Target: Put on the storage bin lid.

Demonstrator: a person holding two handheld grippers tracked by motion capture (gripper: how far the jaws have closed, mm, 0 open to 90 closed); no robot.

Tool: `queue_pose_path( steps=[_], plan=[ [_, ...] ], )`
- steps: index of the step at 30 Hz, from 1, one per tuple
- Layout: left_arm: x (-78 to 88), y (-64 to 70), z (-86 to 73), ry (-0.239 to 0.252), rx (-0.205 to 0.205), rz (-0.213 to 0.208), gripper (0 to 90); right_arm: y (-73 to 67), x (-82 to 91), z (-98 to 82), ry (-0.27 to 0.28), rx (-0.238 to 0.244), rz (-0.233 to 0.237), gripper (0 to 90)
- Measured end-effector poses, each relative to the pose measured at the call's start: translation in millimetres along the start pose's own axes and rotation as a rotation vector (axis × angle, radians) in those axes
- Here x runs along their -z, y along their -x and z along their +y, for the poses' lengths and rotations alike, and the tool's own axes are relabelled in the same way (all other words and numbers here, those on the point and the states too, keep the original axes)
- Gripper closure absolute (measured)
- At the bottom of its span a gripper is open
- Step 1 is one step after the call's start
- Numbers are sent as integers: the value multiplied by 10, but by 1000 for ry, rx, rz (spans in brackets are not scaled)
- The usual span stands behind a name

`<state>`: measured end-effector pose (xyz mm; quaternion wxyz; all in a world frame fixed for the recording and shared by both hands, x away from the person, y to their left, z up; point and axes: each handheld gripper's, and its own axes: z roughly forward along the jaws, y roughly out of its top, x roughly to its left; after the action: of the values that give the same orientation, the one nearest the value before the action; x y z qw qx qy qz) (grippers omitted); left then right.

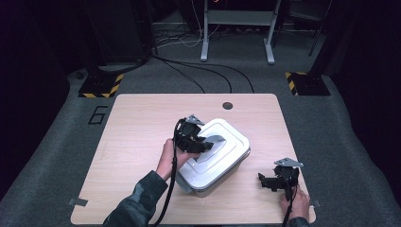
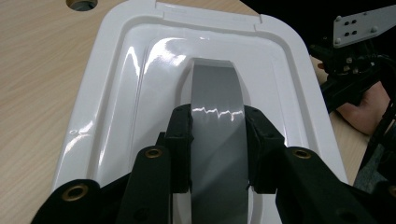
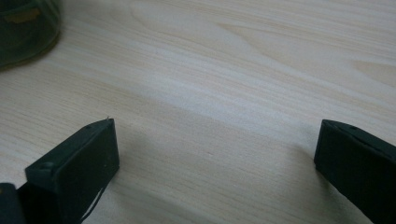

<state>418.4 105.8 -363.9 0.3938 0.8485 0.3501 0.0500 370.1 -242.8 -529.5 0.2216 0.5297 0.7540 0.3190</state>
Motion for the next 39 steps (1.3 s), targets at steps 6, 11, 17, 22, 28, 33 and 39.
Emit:
queue_pose_path(
  steps=[6, 11, 17, 22, 28, 33, 39],
  plan=[
    [-18, 37, -17, 1, -9, -3, 668, -2, -1, 0, 1, -2, 0, 0],
    [-58, 50, -37, -8, -17, 2, 667, -2, -1, 1, 1, -3, -1, 0],
    [-87, 76, -59, -14, -29, 10, 664, -3, -2, 1, 2, -5, -4, 0],
    [-36, 101, -36, -14, -41, 33, 516, -2, -1, 0, 1, -3, -1, 0],
    [136, 102, -29, 7, -52, 53, 288, -2, -1, 0, 1, -3, -1, 0],
    [300, 43, -58, 21, -42, 74, 158, -4, -2, 1, 3, -7, -3, 0],
    [491, -71, -146, 37, -17, 106, 99, -4, -2, 1, 2, -6, -2, 0]
  ],
)
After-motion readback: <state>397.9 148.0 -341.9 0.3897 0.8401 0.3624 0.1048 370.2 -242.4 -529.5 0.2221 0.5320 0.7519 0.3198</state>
